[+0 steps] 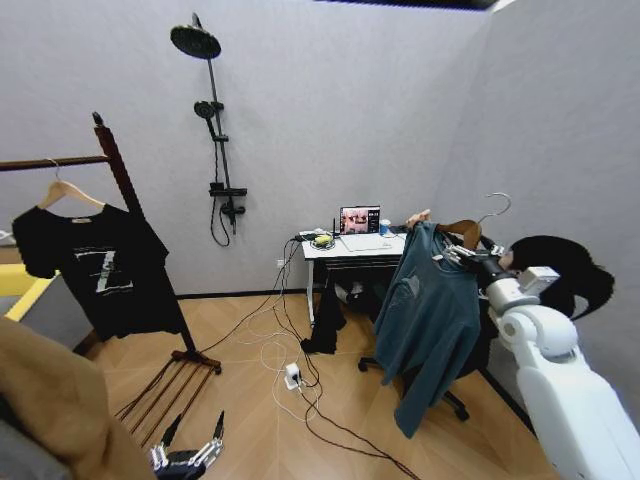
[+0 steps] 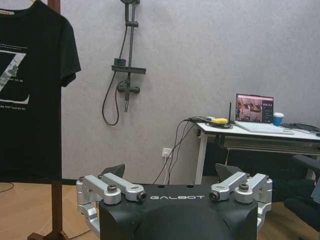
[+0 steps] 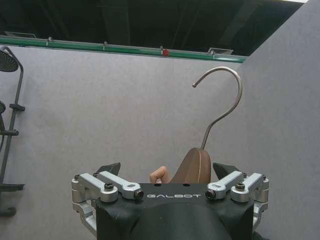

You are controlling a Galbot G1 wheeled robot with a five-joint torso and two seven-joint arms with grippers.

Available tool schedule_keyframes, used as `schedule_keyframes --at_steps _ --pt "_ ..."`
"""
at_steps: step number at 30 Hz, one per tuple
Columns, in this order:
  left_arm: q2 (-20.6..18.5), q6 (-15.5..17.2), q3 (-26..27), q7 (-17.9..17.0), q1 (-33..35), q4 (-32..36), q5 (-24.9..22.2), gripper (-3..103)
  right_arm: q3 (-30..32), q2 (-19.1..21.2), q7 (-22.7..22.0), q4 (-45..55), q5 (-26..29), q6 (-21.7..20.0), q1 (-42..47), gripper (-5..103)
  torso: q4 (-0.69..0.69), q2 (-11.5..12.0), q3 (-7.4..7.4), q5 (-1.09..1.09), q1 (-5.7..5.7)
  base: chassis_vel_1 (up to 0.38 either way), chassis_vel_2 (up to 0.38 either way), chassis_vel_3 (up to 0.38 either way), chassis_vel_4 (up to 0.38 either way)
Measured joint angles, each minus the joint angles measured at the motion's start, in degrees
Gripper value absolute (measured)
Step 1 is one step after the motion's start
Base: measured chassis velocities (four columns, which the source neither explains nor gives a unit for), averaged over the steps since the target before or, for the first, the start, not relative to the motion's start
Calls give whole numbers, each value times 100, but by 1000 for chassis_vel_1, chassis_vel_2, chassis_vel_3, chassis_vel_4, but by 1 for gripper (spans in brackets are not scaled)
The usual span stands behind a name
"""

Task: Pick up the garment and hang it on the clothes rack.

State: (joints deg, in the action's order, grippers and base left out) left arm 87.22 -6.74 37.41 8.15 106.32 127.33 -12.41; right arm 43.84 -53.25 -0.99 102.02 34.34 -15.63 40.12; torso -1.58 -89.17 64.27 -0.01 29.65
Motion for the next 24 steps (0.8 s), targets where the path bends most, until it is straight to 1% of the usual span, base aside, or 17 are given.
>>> schedule_keyframes --at_steps 1,3,4,6,7,8,10,11,14,15,16,17,18,19,21,22,24 --pt "0 0 0 0 0 0 0 100 -22 -6 -49 -43 -38 -16 -67 103 -1 0 0 0 0 0 0 0 0" --pt "0 0 0 0 0 0 0 100 -37 -13 -101 -91 -79 -30 -118 103 -1 0 0 0 0 0 0 0 0" --pt "0 0 0 0 0 0 0 100 -41 -22 -150 -140 -118 -34 -144 95 -2 0 0 0 0 0 0 0 0" --pt "0 0 0 0 0 0 0 100 -41 -32 -181 -175 -140 -34 -144 95 -3 0 0 1 0 0 0 0 0" --pt "0 0 0 0 0 0 0 100 -36 -41 -192 -196 -149 -32 -130 85 -3 0 0 1 0 0 0 0 0" --pt "0 0 0 0 0 0 0 100 -36 -41 -192 -196 -149 -32 -130 85 -3 0 0 1 0 0 0 0 0" --pt "0 0 0 0 0 0 0 100 -22 -45 -193 -234 -152 -12 -96 74 -3 0 0 1 -1 0 0 0 0" --pt "0 0 0 0 0 0 0 100 -22 -45 -193 -234 -152 -12 -96 74 -3 0 0 1 -1 0 0 0 0" --pt "0 0 0 0 0 0 0 100 -14 -41 -179 -251 -140 28 -95 57 -2 0 0 1 -1 0 0 0 0" --pt "0 0 0 0 0 0 0 100 -14 -41 -179 -251 -140 28 -95 57 -2 0 0 1 -1 0 0 0 0" --pt "0 0 0 0 0 0 0 100 -12 -41 -177 -250 -136 36 -94 52 -2 0 0 1 -1 0 0 0 0" --pt "0 0 0 0 0 0 0 100 -11 -41 -178 -242 -132 39 -91 52 -3 0 0 1 -1 0 0 0 0" --pt "0 0 0 0 0 0 0 100 -8 -44 -179 -224 -126 45 -85 46 -2 0 0 1 -1 0 0 0 0" --pt "0 0 0 0 0 0 0 100 -8 -44 -179 -224 -126 45 -85 46 -2 0 0 1 -1 0 0 0 0" --pt "0 0 0 0 0 0 0 100 8 -54 -190 -184 -120 62 -57 35 -2 0 0 1 -1 0 0 0 0" --pt "0 0 0 0 0 0 0 100 8 -54 -190 -184 -120 62 -57 35 -2 0 0 1 -1 0 0 0 0" --pt "0 0 0 0 0 0 0 100 33 -60 -224 -161 -117 86 -16 24 -2 0 0 1 -1 0 0 0 0"
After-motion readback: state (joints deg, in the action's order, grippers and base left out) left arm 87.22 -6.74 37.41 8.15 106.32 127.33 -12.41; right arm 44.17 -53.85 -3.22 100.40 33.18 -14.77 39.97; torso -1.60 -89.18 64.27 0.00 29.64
